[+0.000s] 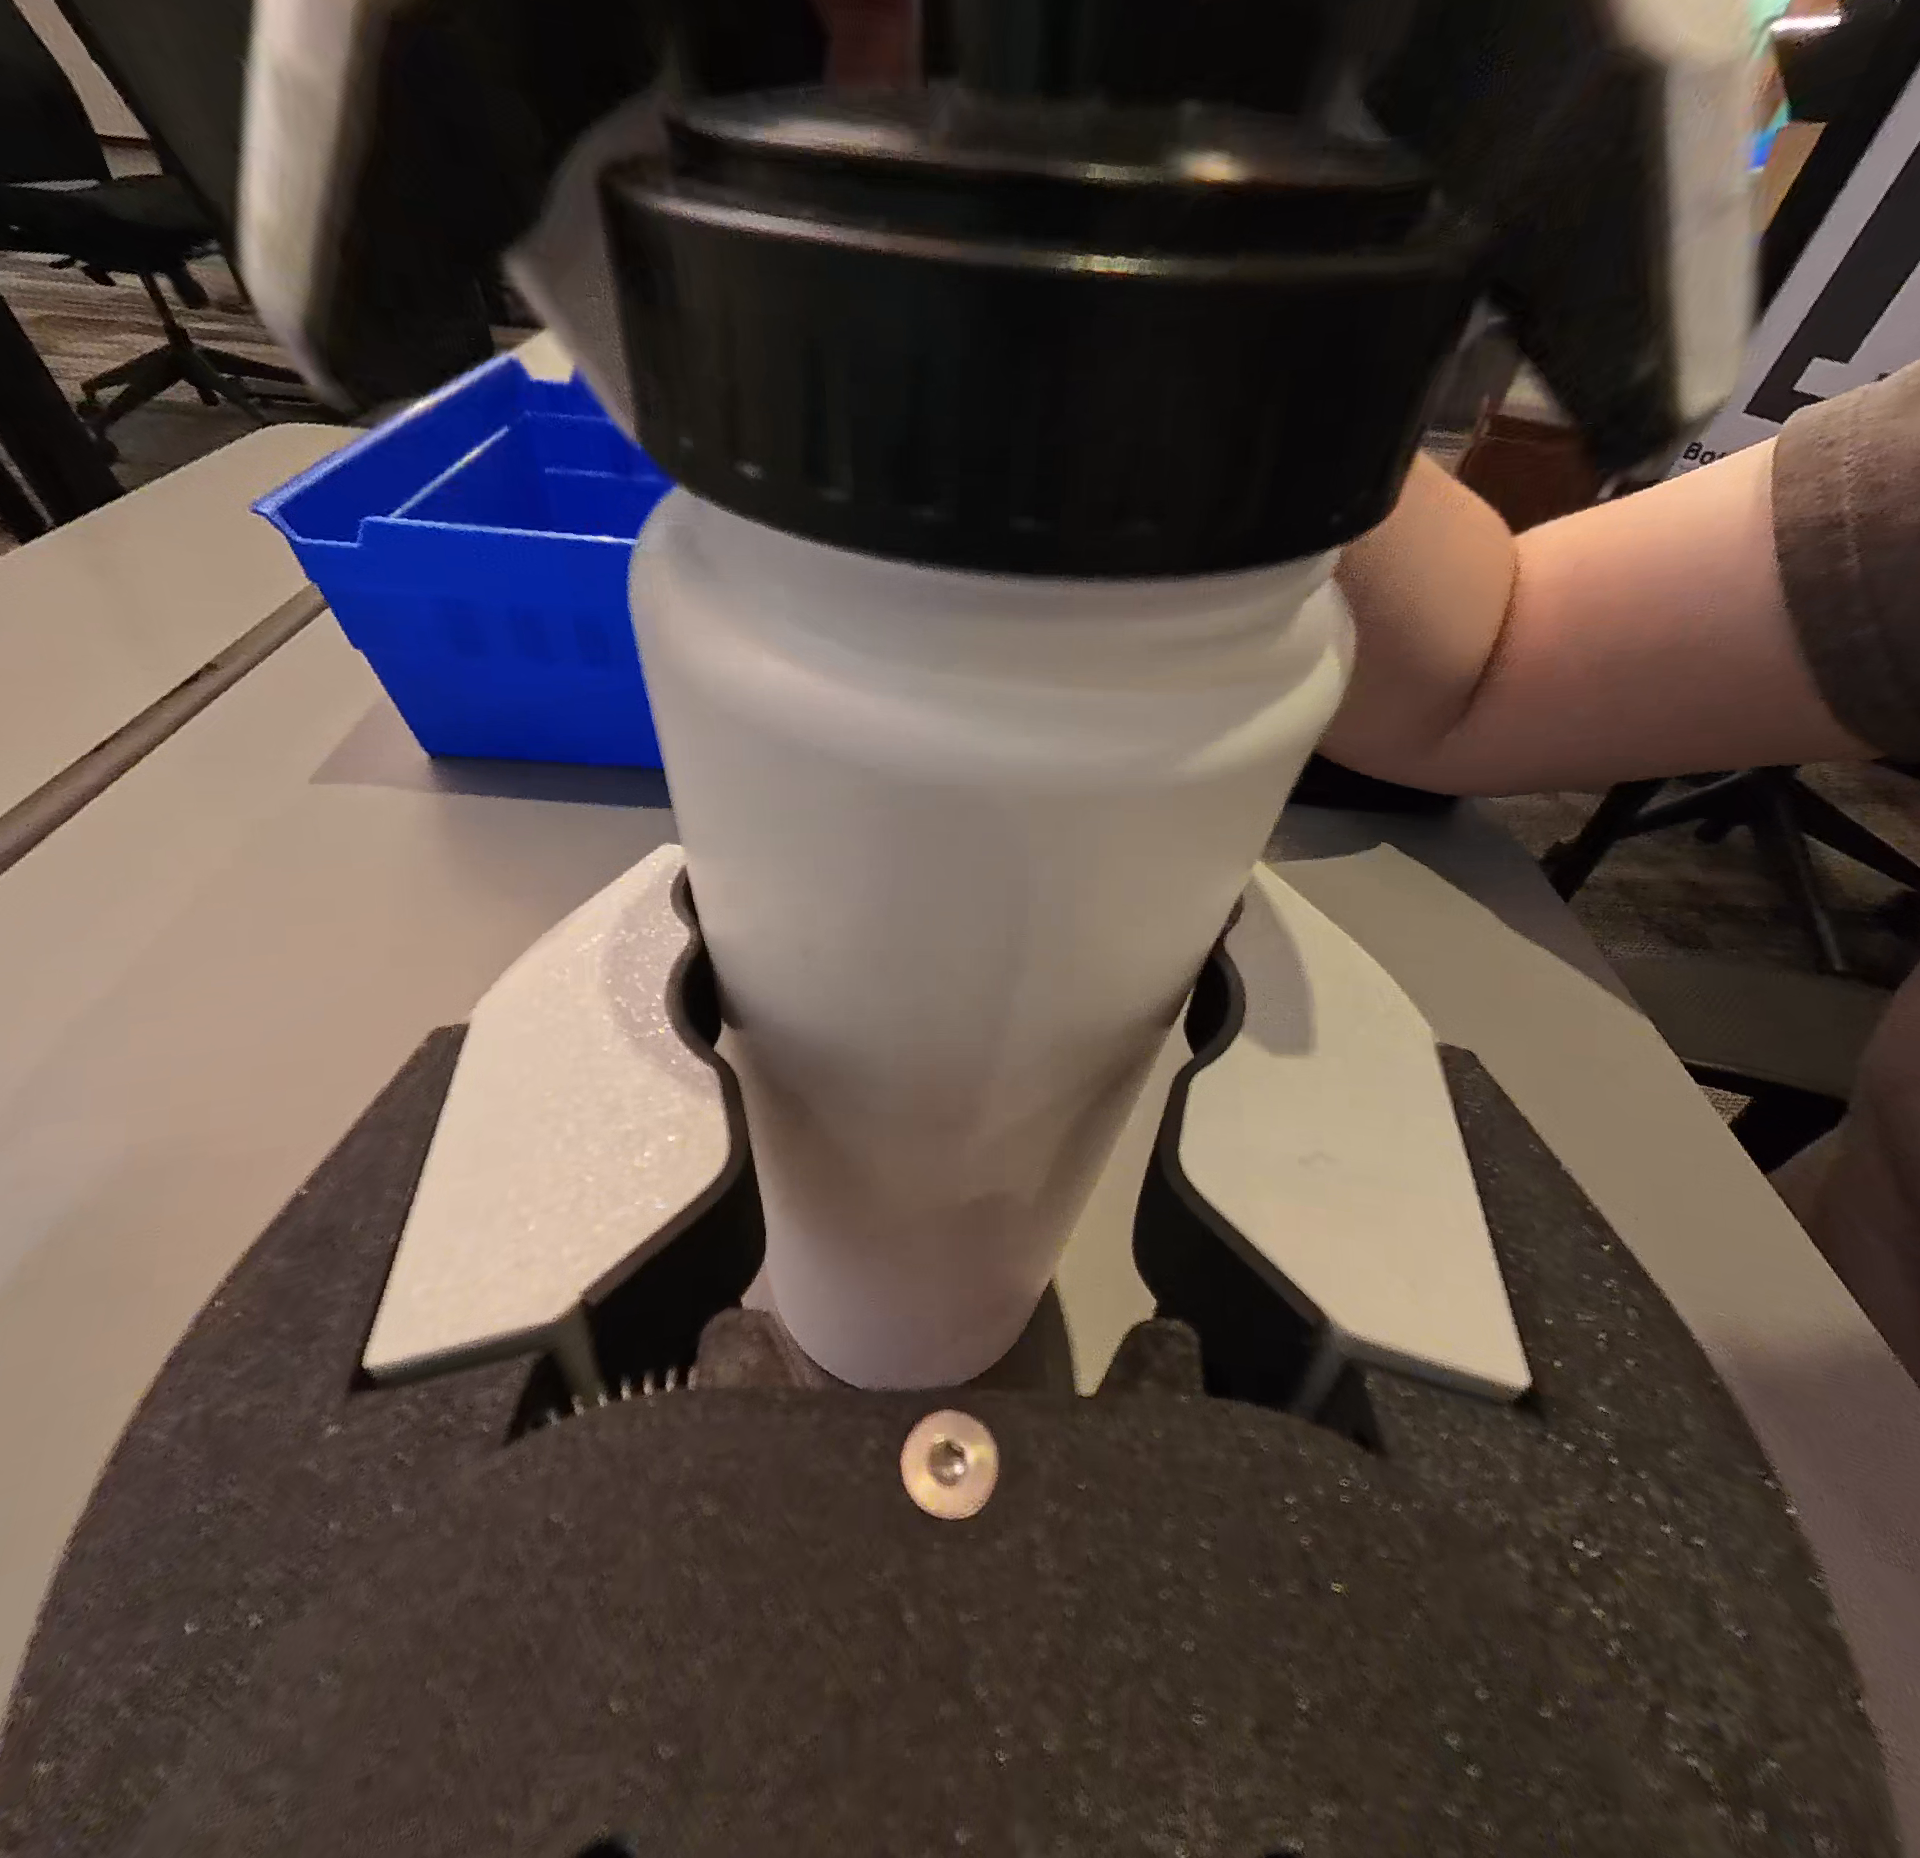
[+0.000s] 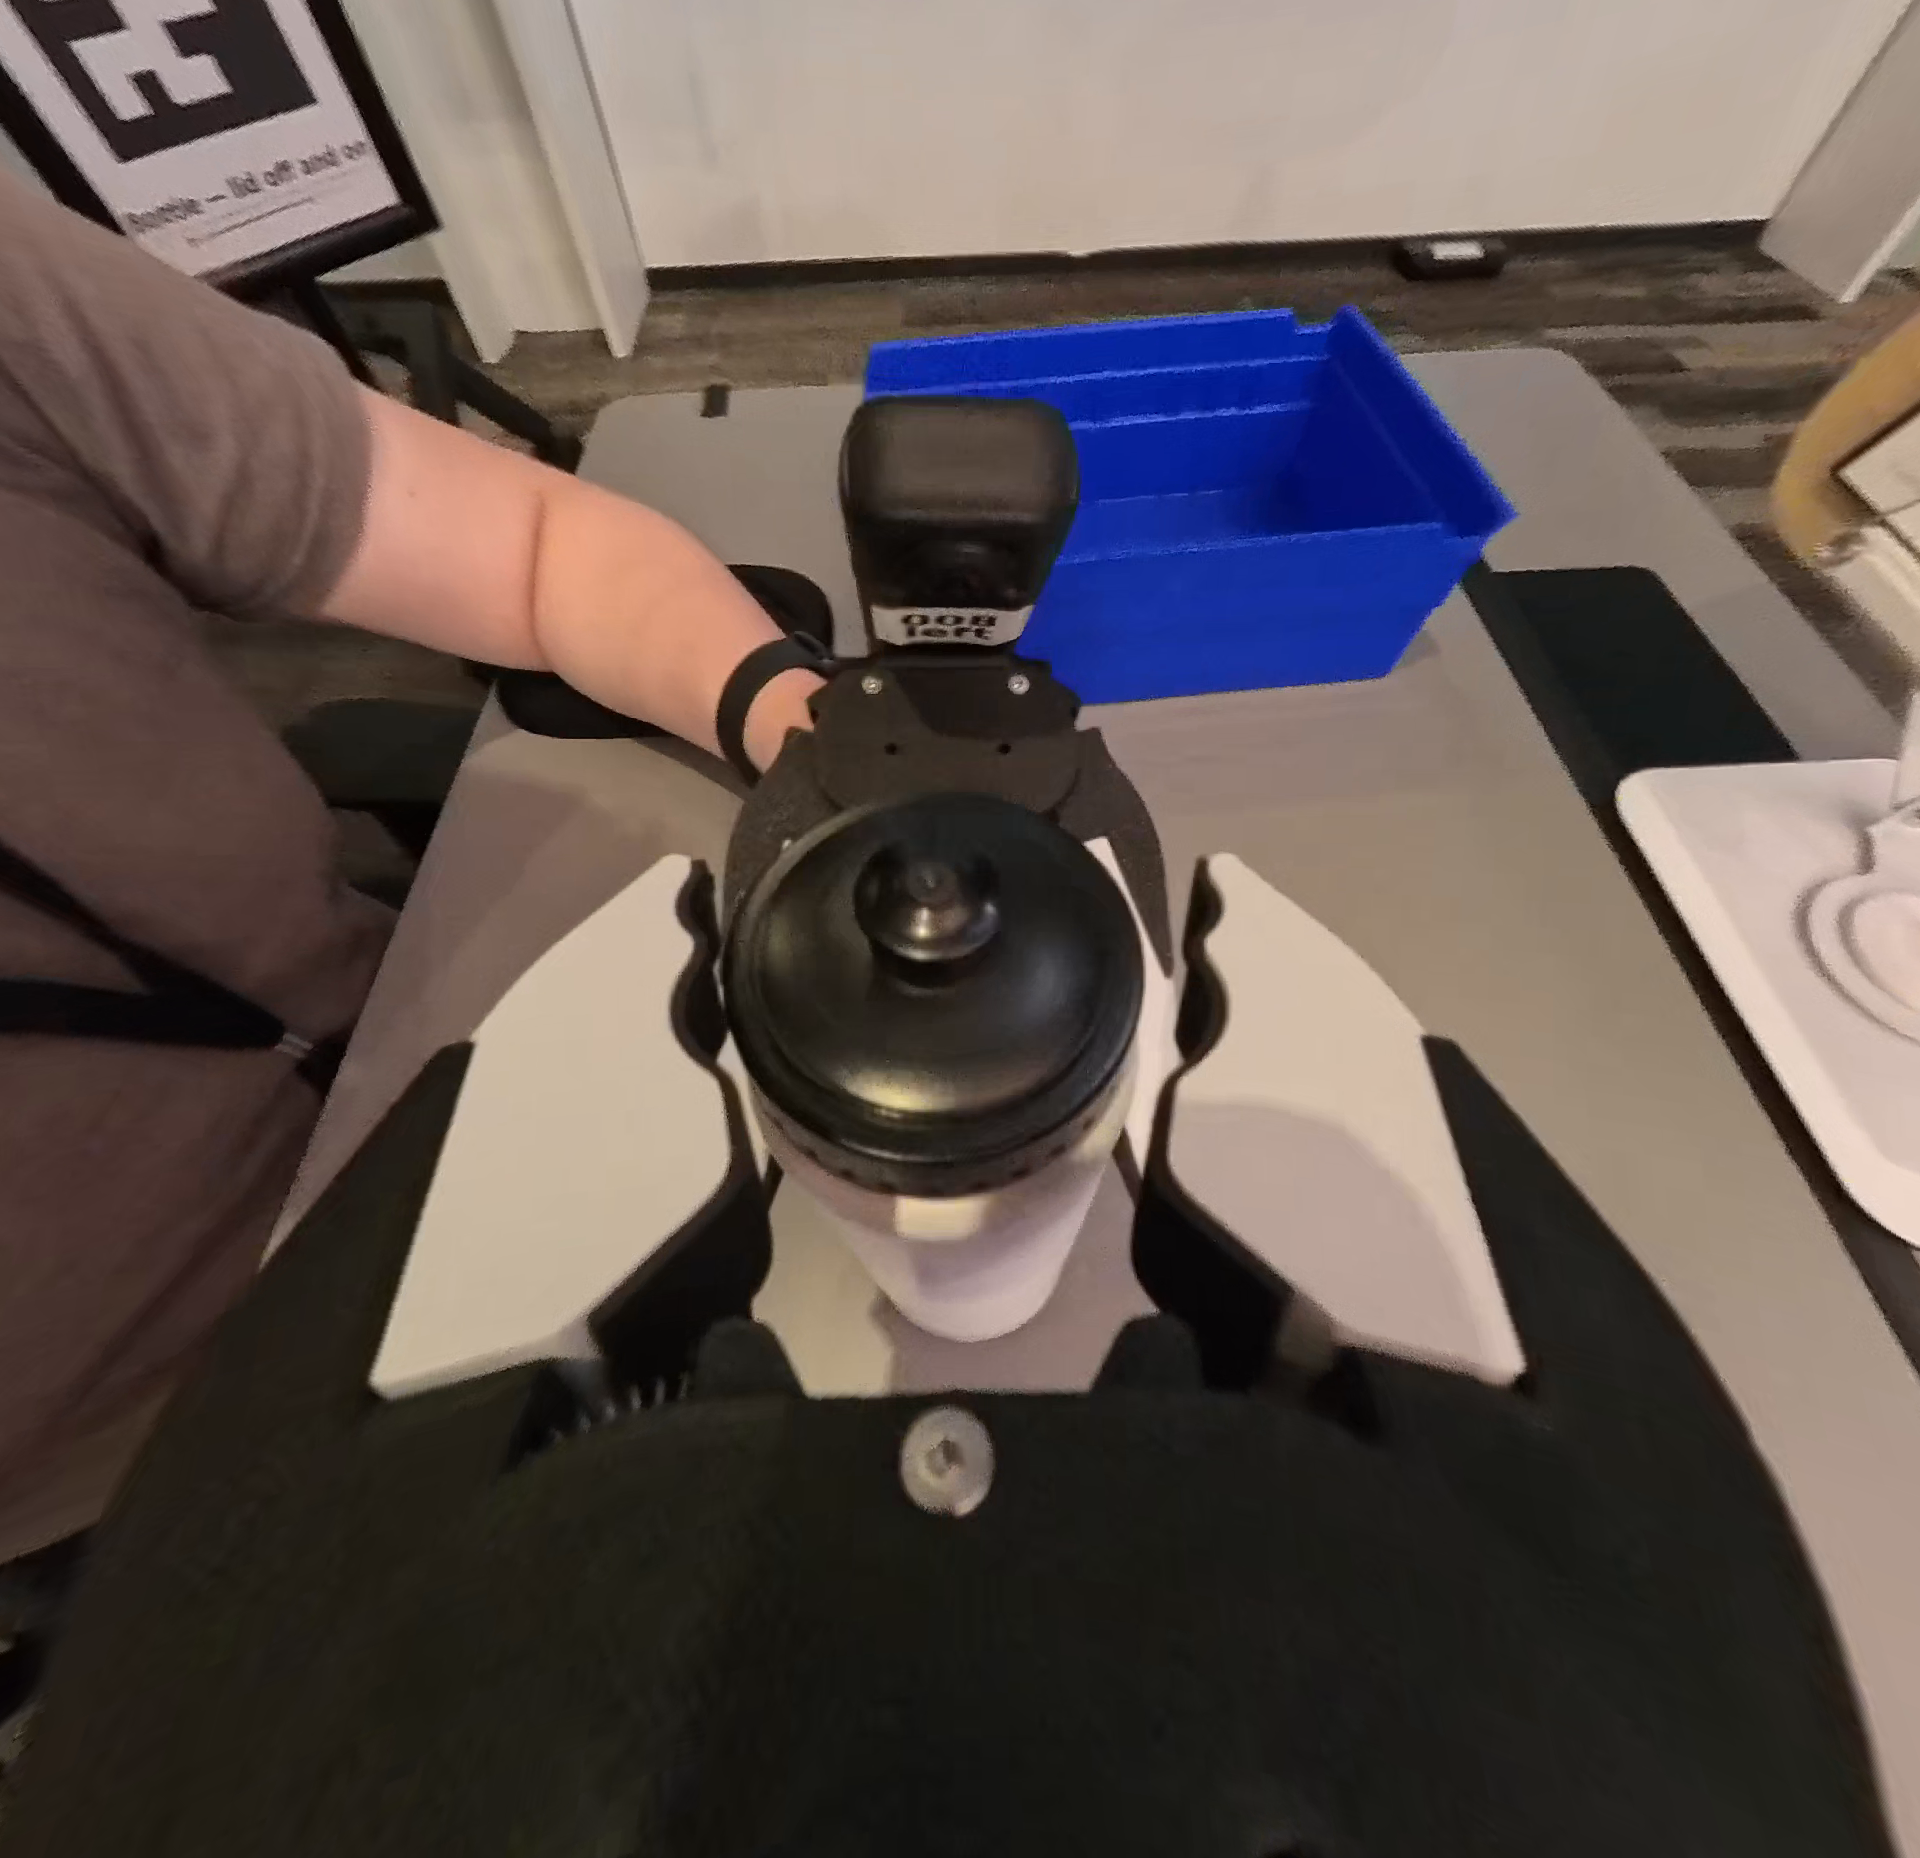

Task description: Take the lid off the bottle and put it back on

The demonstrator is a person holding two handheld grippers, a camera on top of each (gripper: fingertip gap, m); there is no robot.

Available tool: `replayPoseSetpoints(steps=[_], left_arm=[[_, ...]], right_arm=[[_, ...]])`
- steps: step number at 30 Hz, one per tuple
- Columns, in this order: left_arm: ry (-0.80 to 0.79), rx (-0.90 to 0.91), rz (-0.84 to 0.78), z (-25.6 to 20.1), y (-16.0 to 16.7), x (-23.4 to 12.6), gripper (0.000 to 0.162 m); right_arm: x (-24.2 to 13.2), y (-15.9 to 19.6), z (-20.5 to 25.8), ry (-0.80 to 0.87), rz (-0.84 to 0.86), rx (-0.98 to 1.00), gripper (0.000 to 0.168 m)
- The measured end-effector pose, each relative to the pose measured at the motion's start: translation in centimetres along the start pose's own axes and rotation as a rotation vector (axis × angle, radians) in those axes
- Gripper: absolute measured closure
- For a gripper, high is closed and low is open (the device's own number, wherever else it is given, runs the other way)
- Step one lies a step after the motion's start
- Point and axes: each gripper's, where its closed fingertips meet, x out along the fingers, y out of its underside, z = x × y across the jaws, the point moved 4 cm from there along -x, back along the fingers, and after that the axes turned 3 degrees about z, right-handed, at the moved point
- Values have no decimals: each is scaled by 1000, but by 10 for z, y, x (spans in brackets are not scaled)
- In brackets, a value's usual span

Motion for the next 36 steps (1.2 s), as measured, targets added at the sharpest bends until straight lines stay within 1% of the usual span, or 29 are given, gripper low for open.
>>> replayPoseSetpoints(steps=[3,5,6,7,9,12,16,18,20,21,23,27,28,32,33,35,36], left_arm=[[-17,-7,1,0,0,1,72],[-24,-9,2,0,0,1,72],[-28,-11,2,0,0,1,72],[-31,-11,5,1,0,1,72],[-30,-13,14,0,0,1,72],[-25,-11,33,-1,0,2,72],[58,13,39,-13,0,6,72],[58,13,53,-15,0,9,72],[43,10,56,-14,0,9,72],[30,9,55,-13,0,8,72],[-1,5,59,-9,0,6,72],[-83,-22,56,3,0,1,72],[-107,-28,53,6,0,0,72],[-181,-51,41,13,0,-3,72],[-191,-54,45,14,0,-3,72],[-199,-59,51,14,0,-3,72],[-195,-59,51,13,0,-3,72]], right_arm=[[0,-3,2,174,114,-28,81],[1,2,4,250,208,-17,82],[2,4,5,269,235,-3,82],[3,4,6,268,242,10,88],[4,3,7,261,255,8,88],[2,4,10,187,233,-65,88],[-4,6,22,-47,101,-189,88],[-8,7,22,-125,41,-164,88],[-7,7,20,-138,27,-128,87],[-6,7,18,-108,38,-111,87],[-4,1,12,-3,55,-79,76],[-4,-9,0,282,109,4,75],[-4,-9,1,328,134,33,75],[-3,-9,-1,441,158,144,77],[-3,-7,-2,462,177,152,79],[-1,-1,-3,459,228,129,90],[-1,-1,-3,452,239,106,91]])
